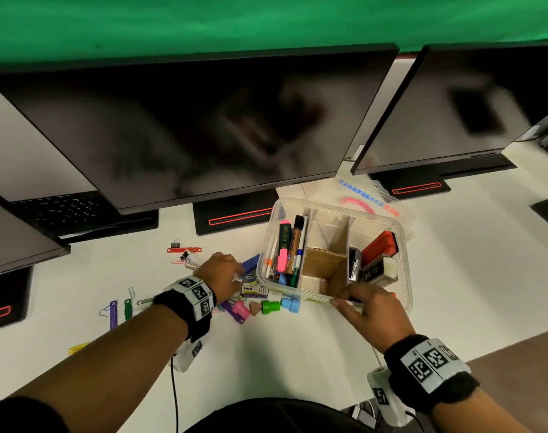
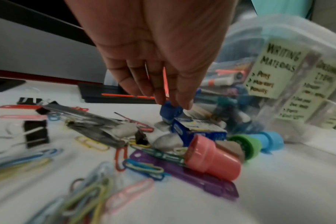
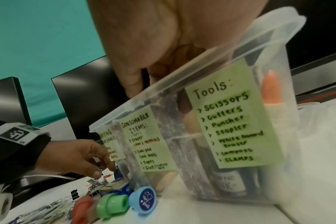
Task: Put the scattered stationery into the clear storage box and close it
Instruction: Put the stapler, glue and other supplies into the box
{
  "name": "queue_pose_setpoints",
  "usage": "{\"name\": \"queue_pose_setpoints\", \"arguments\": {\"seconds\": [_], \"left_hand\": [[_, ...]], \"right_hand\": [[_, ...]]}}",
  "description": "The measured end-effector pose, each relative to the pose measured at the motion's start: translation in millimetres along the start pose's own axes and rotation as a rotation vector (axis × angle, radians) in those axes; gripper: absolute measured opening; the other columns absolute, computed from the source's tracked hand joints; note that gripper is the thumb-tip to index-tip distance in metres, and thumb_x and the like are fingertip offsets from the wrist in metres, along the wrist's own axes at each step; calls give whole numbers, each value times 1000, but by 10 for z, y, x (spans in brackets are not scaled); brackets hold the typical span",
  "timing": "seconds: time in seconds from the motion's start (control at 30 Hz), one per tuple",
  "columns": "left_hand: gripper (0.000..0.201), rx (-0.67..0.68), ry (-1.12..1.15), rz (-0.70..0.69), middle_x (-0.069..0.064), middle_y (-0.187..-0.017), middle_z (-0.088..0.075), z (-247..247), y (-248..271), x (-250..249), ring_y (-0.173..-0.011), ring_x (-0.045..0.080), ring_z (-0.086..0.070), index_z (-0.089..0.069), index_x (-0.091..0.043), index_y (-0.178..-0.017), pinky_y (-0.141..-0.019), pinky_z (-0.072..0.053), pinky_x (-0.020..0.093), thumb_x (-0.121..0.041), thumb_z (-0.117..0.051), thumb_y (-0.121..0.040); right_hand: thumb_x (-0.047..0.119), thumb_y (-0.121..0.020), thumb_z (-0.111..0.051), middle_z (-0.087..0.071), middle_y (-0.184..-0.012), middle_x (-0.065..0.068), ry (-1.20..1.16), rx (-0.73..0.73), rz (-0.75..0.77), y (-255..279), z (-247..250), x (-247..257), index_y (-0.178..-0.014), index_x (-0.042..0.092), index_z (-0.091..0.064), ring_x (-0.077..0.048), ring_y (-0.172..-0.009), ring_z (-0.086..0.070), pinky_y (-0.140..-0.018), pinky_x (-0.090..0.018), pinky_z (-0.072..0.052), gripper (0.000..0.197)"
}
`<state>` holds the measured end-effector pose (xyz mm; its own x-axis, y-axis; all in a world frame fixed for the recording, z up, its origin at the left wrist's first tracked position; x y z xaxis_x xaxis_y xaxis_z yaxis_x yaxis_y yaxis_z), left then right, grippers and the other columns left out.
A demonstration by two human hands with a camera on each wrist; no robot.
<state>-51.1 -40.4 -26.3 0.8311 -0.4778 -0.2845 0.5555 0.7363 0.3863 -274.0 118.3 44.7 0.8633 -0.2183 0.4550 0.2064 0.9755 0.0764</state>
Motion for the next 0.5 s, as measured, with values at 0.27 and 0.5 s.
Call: {"name": "queue_pose_setpoints", "arguments": {"seconds": [0.27,0.5], "left_hand": [[33,-214,56,11,2,-120,-53,83,-183,-212,-111,20,-48,-50,-20,-115,-94,-46,33,-29,-61,-85],[25,-43,85,81,8,-104,-65,-37,-406,-87,-93,25,-60,-57,-14,-101,-81,-47,30,-35,-49,-92]], "right_hand": [[63,-75,-41,-65,-75,6,86,-54,45,-14,-51,-8,-78,24,-68,-17,-71,-62,-56,-22,-40,48],[62,-76,-41,-64,-81,7,94,10,10,-28,-51,-13,-83,25,-67,-15,-76,-60,-59,-23,-39,46]]}}
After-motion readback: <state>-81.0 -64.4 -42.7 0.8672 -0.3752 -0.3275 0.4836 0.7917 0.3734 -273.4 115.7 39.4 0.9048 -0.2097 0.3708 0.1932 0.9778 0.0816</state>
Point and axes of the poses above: each hand's wrist, its own y-axis away from the middle knuckle, its own z-axis out of the back of the hand, x = y × z, the point moved 7 cm from there along -y, towards the middle knuckle
